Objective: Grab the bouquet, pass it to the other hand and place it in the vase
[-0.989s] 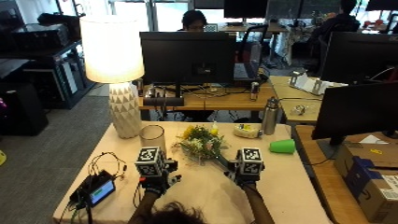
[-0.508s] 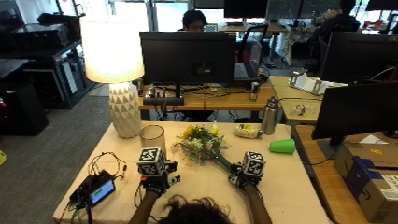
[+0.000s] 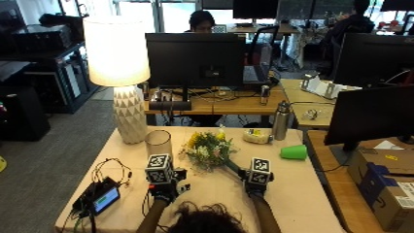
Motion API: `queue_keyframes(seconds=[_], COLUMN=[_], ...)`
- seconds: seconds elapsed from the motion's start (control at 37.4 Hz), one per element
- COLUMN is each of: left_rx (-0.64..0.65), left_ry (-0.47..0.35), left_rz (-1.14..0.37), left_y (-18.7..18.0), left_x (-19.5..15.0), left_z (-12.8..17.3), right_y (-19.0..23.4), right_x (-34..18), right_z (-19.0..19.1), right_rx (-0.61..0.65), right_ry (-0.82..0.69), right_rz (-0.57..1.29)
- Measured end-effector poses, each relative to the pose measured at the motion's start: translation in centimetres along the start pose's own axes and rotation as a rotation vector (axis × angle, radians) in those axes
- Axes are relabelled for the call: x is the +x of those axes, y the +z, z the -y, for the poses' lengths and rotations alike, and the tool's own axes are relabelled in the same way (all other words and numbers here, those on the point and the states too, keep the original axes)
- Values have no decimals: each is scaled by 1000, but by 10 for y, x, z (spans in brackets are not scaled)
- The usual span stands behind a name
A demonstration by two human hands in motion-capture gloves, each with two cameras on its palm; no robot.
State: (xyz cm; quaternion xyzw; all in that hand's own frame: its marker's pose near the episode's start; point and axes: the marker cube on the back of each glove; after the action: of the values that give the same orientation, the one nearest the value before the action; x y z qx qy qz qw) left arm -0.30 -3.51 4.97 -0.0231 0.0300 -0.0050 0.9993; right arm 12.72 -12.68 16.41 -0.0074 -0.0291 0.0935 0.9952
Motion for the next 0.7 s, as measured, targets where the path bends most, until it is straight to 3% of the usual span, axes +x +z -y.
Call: queue_keyframes(seconds=[0.16, 0.45, 0.7], left_rx=[19, 62, 112], left_ry=[-17, 16, 74], left_rz=[-25, -109, -211], left_y=[-3, -22, -40], left_x=[-2, 4, 36], left_z=[0, -8, 5], right_y=[0, -13, -54], right_x=[-2, 3, -7], right_z=[-2, -10, -36], right_rx=[84, 110, 252], right_ry=[20, 59, -1], right_rz=[-38, 217, 440])
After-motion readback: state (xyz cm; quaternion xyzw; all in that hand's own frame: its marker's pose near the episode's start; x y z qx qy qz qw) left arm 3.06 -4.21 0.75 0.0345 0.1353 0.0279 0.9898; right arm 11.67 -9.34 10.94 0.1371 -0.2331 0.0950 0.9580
